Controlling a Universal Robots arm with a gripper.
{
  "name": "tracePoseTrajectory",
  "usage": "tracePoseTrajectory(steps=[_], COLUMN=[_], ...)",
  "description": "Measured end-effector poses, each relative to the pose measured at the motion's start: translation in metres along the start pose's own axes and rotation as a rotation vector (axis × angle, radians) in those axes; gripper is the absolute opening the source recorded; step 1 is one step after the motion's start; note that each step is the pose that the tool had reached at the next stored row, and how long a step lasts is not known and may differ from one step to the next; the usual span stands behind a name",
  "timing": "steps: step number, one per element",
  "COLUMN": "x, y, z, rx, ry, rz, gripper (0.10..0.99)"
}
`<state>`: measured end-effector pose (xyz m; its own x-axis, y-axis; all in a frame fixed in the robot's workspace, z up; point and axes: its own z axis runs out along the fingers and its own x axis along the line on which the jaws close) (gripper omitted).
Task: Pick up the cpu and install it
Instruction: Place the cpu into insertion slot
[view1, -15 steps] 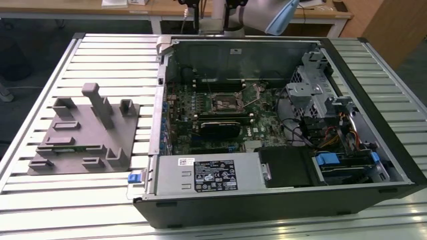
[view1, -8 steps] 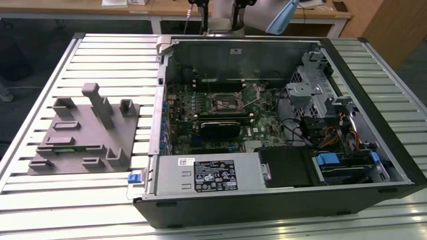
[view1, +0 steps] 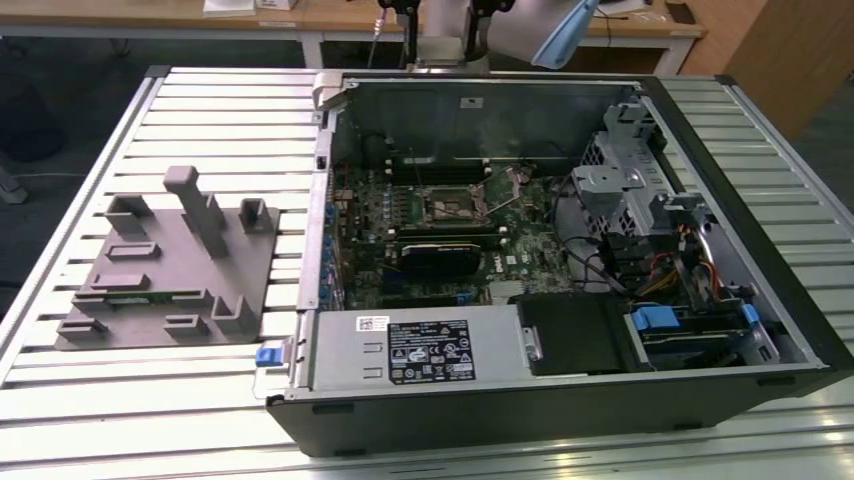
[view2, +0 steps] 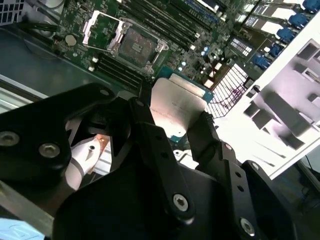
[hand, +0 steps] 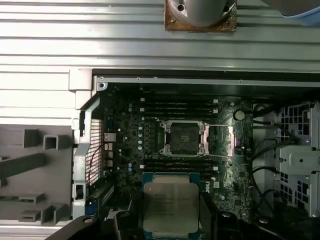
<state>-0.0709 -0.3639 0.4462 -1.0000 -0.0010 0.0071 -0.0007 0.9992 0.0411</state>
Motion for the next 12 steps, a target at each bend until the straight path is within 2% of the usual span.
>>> tracePoseTrajectory(steps=[12], x=[0.0], y=[0.0], z=[0.0005], rx=[-0.001], ry=[-0.0033], rz=[0.081], gripper=[0.537])
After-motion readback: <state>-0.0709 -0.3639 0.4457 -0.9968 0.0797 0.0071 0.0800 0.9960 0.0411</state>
